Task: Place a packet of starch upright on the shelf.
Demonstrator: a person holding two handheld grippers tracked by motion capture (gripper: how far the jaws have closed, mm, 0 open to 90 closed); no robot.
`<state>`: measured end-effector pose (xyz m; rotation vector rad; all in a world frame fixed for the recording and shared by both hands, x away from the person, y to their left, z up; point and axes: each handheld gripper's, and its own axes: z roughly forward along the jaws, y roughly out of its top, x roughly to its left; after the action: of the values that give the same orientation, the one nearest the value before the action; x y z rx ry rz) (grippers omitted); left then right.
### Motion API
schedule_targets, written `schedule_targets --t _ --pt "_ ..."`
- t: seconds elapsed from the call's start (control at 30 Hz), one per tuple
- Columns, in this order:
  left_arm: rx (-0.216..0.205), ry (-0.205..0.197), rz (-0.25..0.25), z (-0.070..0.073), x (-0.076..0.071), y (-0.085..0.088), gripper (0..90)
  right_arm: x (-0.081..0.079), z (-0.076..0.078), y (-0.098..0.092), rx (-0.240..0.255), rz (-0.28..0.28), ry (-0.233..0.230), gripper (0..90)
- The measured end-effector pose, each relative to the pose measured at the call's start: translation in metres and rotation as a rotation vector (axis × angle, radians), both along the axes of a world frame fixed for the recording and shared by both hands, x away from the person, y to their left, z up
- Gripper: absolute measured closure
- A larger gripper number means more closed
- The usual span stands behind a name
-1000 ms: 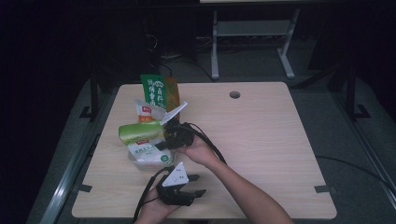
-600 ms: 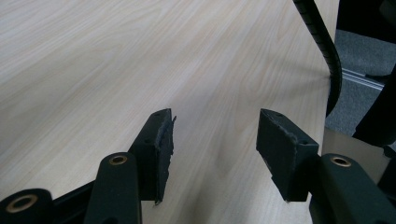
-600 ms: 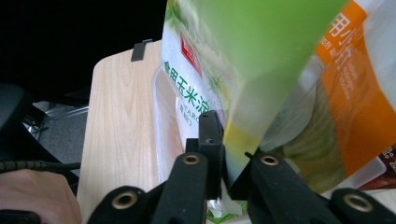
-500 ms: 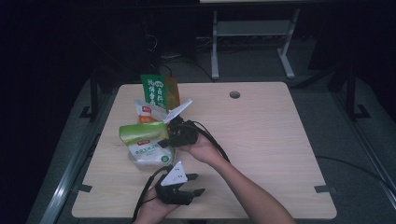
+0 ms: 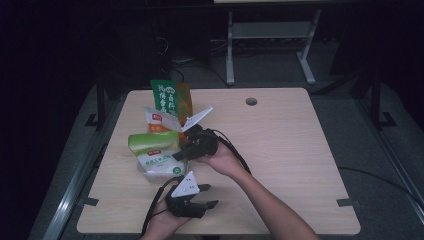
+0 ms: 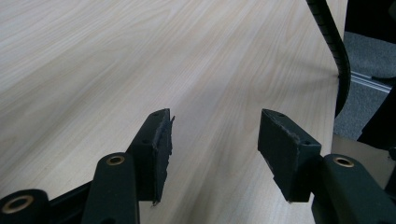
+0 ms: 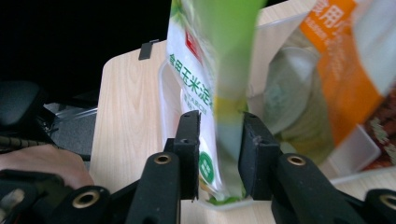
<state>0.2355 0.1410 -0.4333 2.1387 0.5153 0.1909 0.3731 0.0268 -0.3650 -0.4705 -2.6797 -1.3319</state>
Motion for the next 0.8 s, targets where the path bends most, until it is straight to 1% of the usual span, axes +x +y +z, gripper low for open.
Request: schedule_targets --t 0.13,0.17,0.2,0.23,0.27,0.3,0.4,0.53,0.57,0.6,0.73,0.8 --pt "-0.004 0.005 0.007 0.0 0.001 0.001 43.7 0.0 0.003 -0.01 0.012 -0.016 0.01 64.8" --pt "-0.002 0.005 0.007 0.0 0.001 0.001 43.4 0.0 0.004 -0.012 0.008 -0.019 0.008 62.7" --pt "0.002 0.004 0.007 0.0 0.002 0.002 43.3 0.001 0.004 -0.014 0.009 -0.022 -0.001 62.7" --pt "0.009 0.004 0.006 0.0 0.002 0.002 43.1 0.0 0.005 -0.016 0.01 -0.026 0.012 62.4" --pt "0.008 0.005 0.008 0.0 0.002 0.002 43.0 0.001 0.005 -0.019 0.01 -0.026 0.003 61.5" --pt "0.002 0.006 0.011 0.0 0.003 0.002 42.8 0.0 0.006 -0.021 0.009 -0.035 0.004 60.7" --pt "0.002 0.005 0.013 0.0 0.003 0.003 42.3 0.001 0.006 -0.028 0.013 -0.043 0.005 58.7" --pt "-0.007 0.006 0.021 0.001 0.004 0.004 41.8 0.002 0.006 -0.04 0.018 -0.068 0.013 55.9" --pt "-0.006 0.004 0.023 0.001 0.004 0.004 41.6 0.003 0.006 -0.043 0.016 -0.07 0.007 55.6" --pt "-0.007 0.004 0.025 0.001 0.004 0.005 41.2 0.002 0.006 -0.047 0.017 -0.081 0.017 54.7" --pt "-0.004 0.008 0.029 0.001 0.005 0.005 40.2 0.004 0.006 -0.06 0.018 -0.111 0.013 51.2" --pt "-0.005 0.008 0.03 0.001 0.006 0.006 39.6 0.005 0.005 -0.066 0.011 -0.125 0.017 49.7"
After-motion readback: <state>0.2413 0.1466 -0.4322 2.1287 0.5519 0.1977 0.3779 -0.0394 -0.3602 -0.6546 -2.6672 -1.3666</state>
